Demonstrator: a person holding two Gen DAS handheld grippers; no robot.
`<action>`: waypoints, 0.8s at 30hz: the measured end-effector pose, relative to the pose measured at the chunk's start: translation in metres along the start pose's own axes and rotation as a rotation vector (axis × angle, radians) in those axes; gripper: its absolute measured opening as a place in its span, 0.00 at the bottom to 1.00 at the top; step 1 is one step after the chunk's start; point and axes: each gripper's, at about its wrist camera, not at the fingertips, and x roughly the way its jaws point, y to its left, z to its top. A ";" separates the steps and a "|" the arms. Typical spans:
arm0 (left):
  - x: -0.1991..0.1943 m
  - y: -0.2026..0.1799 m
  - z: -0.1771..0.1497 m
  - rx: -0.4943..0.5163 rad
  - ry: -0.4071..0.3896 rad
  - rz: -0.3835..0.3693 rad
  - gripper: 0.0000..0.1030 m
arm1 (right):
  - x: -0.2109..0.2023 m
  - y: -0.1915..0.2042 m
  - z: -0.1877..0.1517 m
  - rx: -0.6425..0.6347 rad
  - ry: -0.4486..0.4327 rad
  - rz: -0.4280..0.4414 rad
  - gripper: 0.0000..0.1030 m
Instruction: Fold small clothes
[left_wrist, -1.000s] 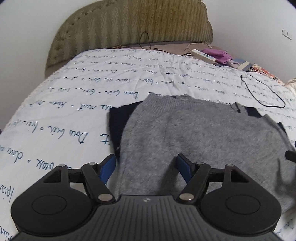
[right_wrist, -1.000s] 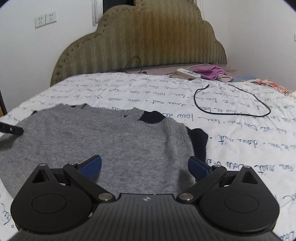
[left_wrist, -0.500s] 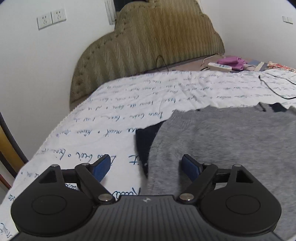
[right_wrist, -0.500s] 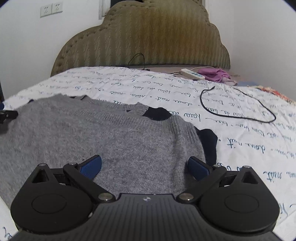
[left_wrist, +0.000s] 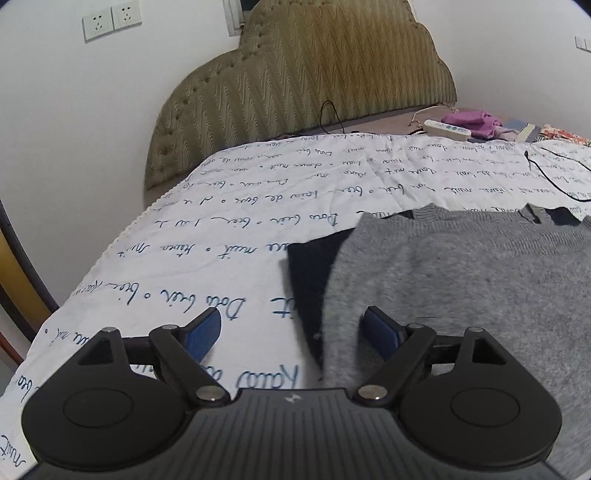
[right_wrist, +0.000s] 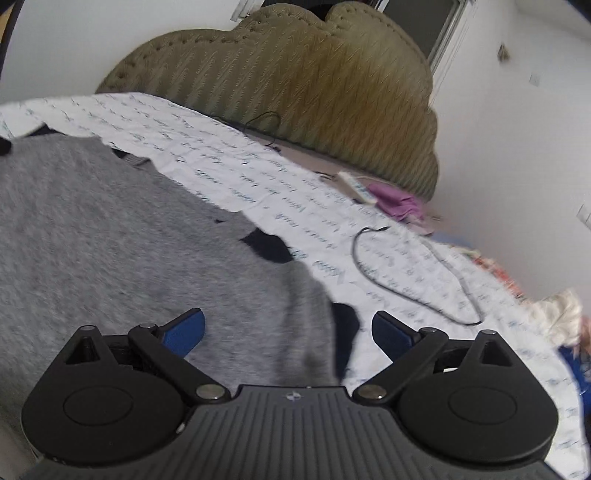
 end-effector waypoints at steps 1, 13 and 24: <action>0.002 0.003 -0.001 -0.008 0.010 -0.003 0.83 | 0.003 -0.002 0.000 0.011 0.013 0.011 0.96; 0.008 0.013 -0.003 -0.087 0.069 -0.074 0.83 | -0.025 0.035 0.017 -0.044 -0.021 0.065 0.98; -0.005 0.022 -0.003 -0.087 0.044 -0.080 0.83 | -0.020 0.091 0.026 -0.083 0.081 0.274 1.00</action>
